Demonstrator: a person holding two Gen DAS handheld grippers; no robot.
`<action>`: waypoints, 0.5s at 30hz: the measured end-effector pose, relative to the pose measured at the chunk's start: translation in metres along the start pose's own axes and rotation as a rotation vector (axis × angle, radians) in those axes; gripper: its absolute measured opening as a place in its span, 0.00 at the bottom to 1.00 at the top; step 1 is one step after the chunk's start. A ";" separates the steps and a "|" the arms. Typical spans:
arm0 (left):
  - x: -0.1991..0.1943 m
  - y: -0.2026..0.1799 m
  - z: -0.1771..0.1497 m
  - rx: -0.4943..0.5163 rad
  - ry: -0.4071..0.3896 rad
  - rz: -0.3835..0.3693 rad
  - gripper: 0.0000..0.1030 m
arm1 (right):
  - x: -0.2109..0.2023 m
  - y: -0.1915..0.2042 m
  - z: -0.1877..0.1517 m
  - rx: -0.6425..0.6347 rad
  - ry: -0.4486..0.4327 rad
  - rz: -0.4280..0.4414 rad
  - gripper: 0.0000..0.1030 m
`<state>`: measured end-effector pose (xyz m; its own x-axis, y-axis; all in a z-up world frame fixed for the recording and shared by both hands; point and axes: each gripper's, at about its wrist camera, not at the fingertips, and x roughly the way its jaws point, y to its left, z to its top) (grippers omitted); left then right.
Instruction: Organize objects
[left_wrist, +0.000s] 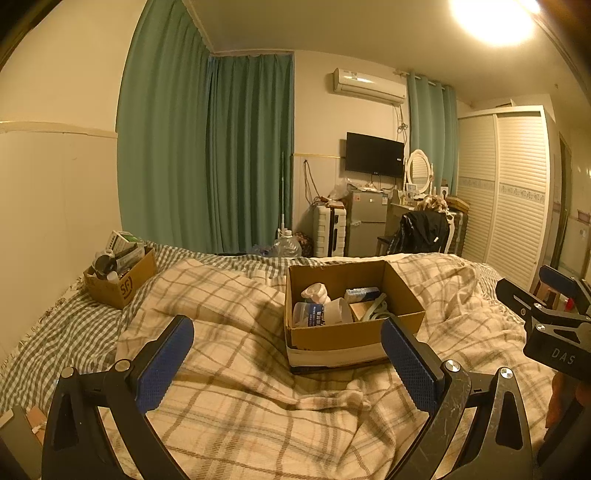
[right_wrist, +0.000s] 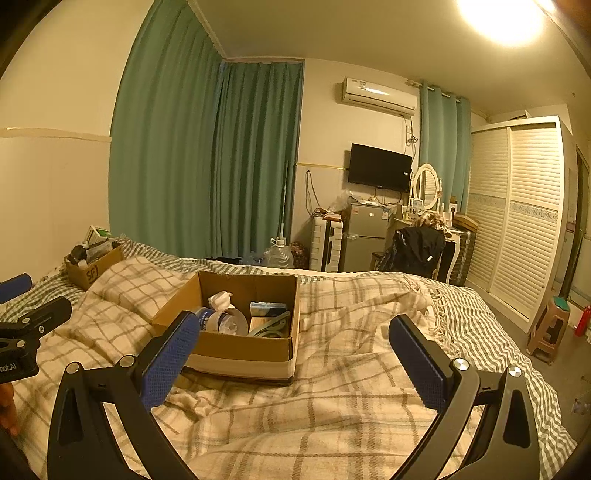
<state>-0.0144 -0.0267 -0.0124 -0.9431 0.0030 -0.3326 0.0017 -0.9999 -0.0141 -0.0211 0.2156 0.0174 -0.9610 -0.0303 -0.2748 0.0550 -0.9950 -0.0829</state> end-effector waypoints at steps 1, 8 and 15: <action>-0.001 0.000 0.000 0.000 0.000 0.000 1.00 | 0.000 0.000 0.000 -0.001 0.001 0.000 1.00; -0.001 -0.001 -0.001 0.004 -0.002 -0.004 1.00 | 0.001 0.001 -0.001 -0.002 0.004 -0.001 1.00; -0.002 0.001 -0.002 0.008 -0.011 0.001 1.00 | 0.001 0.002 -0.001 -0.004 0.005 -0.001 1.00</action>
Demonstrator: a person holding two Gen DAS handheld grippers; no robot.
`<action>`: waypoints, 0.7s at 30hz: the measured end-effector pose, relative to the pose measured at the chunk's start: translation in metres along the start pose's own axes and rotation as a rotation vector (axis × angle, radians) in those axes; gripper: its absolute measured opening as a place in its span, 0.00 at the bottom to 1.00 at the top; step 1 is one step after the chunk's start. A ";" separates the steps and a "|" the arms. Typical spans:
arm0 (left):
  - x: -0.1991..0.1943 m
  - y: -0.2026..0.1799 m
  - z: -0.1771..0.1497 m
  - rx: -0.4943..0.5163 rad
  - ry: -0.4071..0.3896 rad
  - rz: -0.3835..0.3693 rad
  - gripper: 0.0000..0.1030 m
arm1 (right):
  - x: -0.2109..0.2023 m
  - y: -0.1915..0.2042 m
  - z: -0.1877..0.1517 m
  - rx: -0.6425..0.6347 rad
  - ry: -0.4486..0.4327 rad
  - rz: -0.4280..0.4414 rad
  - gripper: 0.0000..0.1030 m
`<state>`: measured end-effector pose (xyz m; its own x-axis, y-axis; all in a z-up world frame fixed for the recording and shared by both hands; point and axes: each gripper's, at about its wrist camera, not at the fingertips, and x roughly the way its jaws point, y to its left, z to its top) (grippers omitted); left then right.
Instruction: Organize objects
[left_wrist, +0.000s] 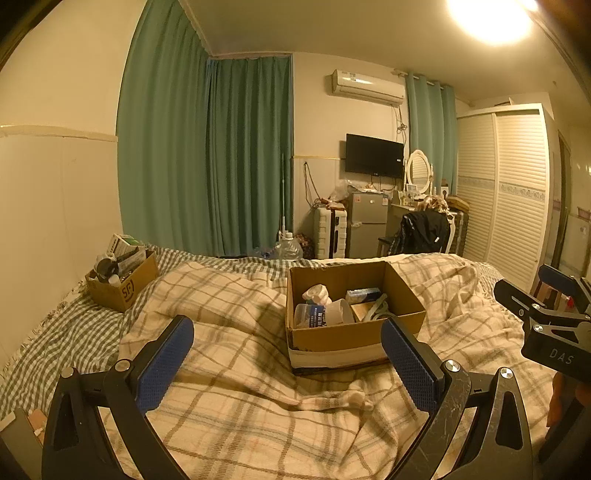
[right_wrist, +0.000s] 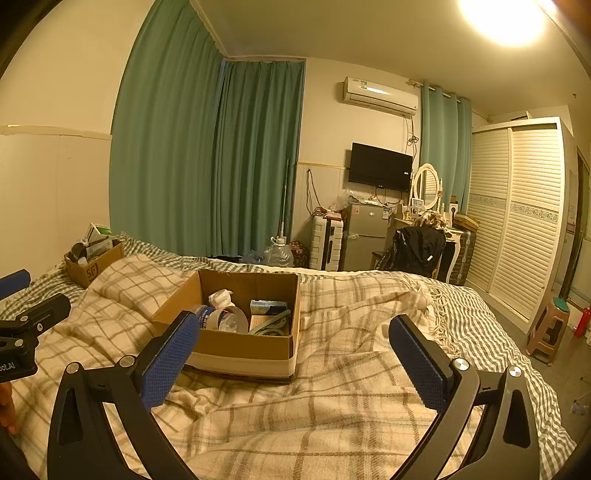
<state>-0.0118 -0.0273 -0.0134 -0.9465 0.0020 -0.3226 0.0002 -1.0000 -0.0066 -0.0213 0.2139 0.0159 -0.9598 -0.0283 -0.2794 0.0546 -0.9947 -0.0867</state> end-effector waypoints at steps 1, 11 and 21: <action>0.000 0.000 0.000 0.000 -0.001 -0.002 1.00 | 0.000 0.000 0.000 0.000 0.002 0.000 1.00; 0.000 -0.002 0.001 0.021 0.004 -0.017 1.00 | 0.001 0.001 -0.002 -0.002 0.007 -0.002 1.00; 0.000 -0.004 -0.002 0.027 0.000 0.001 1.00 | 0.001 0.001 -0.003 -0.002 0.008 -0.001 1.00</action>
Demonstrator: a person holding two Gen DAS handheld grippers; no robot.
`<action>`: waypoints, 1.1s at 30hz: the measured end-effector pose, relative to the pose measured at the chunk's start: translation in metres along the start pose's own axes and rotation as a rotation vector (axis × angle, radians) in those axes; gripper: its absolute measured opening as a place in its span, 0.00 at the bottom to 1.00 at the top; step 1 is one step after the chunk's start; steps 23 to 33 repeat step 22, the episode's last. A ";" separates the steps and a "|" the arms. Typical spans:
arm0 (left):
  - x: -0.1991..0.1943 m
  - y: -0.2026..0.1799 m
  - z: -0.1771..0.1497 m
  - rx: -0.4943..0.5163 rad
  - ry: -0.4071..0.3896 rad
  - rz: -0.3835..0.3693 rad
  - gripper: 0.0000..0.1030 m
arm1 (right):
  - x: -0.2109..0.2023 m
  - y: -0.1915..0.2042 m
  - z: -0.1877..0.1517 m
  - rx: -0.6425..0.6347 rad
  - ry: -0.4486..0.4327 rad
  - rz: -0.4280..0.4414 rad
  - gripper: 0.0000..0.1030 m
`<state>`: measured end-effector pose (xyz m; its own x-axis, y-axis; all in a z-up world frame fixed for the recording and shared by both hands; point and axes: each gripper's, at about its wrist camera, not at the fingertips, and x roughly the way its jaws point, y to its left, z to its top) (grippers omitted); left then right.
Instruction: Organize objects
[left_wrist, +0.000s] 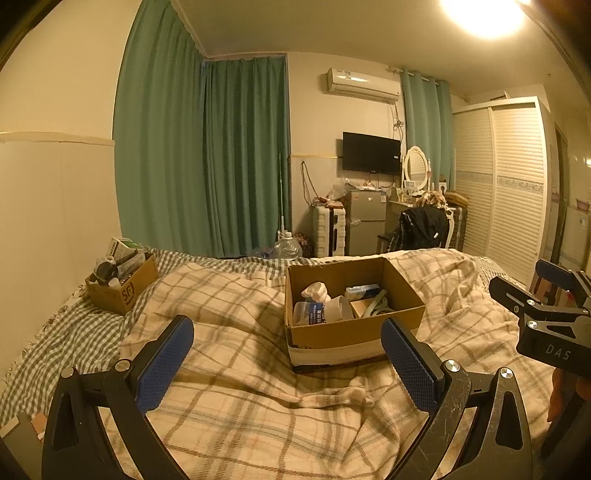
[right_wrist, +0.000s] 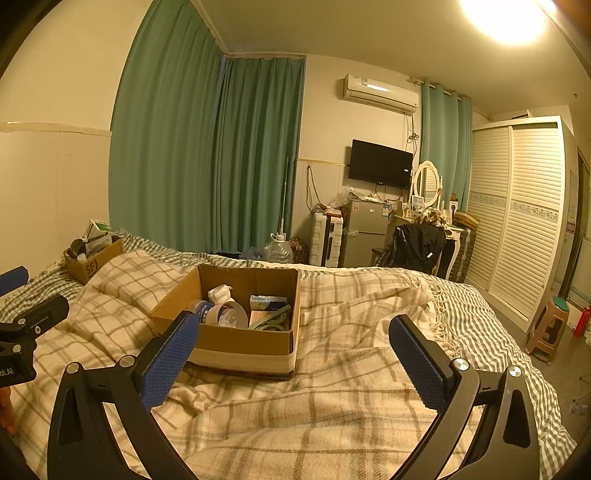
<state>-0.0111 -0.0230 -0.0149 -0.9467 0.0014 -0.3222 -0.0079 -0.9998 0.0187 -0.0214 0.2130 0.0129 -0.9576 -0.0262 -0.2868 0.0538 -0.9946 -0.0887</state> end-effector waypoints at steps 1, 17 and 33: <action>0.000 0.000 0.000 -0.002 -0.001 -0.001 1.00 | 0.000 0.000 0.000 0.000 0.000 0.000 1.00; 0.000 0.000 -0.001 -0.005 0.006 -0.002 1.00 | 0.001 0.000 -0.005 -0.002 0.006 -0.002 1.00; -0.002 -0.001 -0.004 -0.013 0.003 0.000 1.00 | 0.001 0.000 -0.005 -0.003 0.008 -0.002 1.00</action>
